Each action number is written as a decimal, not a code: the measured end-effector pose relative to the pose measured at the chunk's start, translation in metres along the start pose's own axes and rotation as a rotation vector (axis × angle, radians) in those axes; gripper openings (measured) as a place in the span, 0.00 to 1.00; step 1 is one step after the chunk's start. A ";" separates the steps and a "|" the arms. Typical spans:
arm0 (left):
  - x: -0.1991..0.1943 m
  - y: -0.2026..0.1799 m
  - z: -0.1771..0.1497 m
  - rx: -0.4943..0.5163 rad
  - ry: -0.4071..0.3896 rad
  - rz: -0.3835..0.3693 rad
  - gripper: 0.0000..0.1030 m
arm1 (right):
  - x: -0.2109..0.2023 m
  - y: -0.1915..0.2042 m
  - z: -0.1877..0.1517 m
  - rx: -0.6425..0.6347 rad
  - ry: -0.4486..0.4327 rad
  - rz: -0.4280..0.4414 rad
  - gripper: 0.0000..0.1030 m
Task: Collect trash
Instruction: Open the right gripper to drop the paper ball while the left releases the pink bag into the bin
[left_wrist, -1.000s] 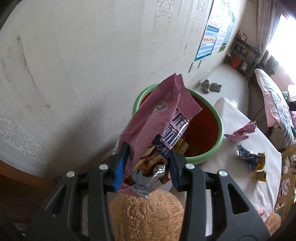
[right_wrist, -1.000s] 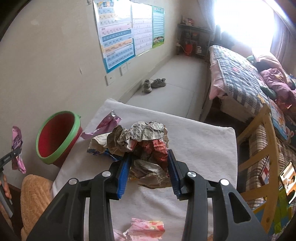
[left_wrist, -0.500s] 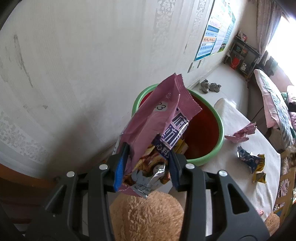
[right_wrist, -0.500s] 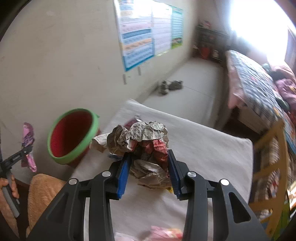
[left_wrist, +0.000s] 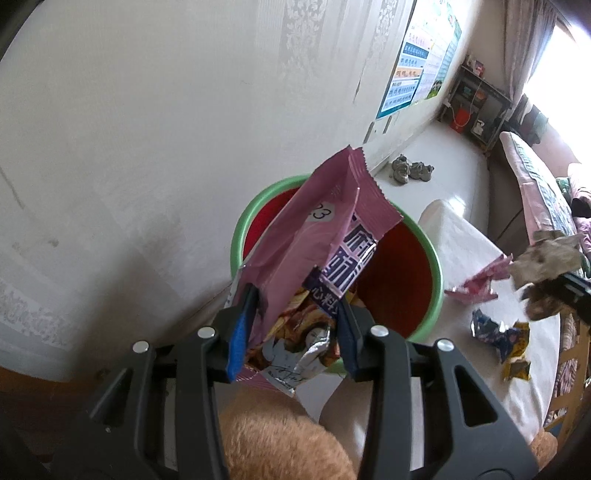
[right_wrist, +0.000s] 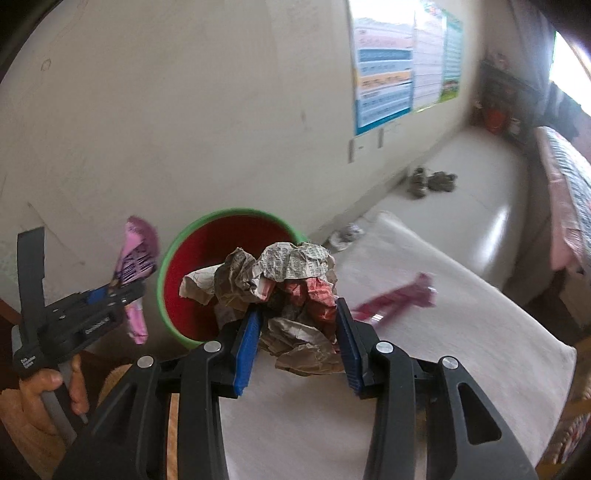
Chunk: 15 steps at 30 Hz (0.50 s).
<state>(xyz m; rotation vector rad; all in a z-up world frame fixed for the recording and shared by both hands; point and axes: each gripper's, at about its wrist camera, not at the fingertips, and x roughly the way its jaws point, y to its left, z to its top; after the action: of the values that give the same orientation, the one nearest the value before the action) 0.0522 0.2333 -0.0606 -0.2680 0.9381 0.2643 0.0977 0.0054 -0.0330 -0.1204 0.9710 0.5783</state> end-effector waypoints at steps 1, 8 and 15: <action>0.000 0.000 0.001 0.003 -0.005 0.001 0.38 | 0.006 0.005 0.003 -0.010 0.005 0.005 0.38; 0.007 -0.004 0.009 0.010 -0.015 0.000 0.38 | 0.031 0.024 0.012 -0.058 0.032 0.007 0.39; 0.015 -0.002 0.010 0.011 -0.001 0.002 0.38 | 0.052 0.034 0.018 -0.091 0.056 0.005 0.38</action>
<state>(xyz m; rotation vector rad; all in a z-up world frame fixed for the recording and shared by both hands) 0.0688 0.2366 -0.0667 -0.2567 0.9389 0.2609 0.1161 0.0616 -0.0588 -0.2161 1.0000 0.6268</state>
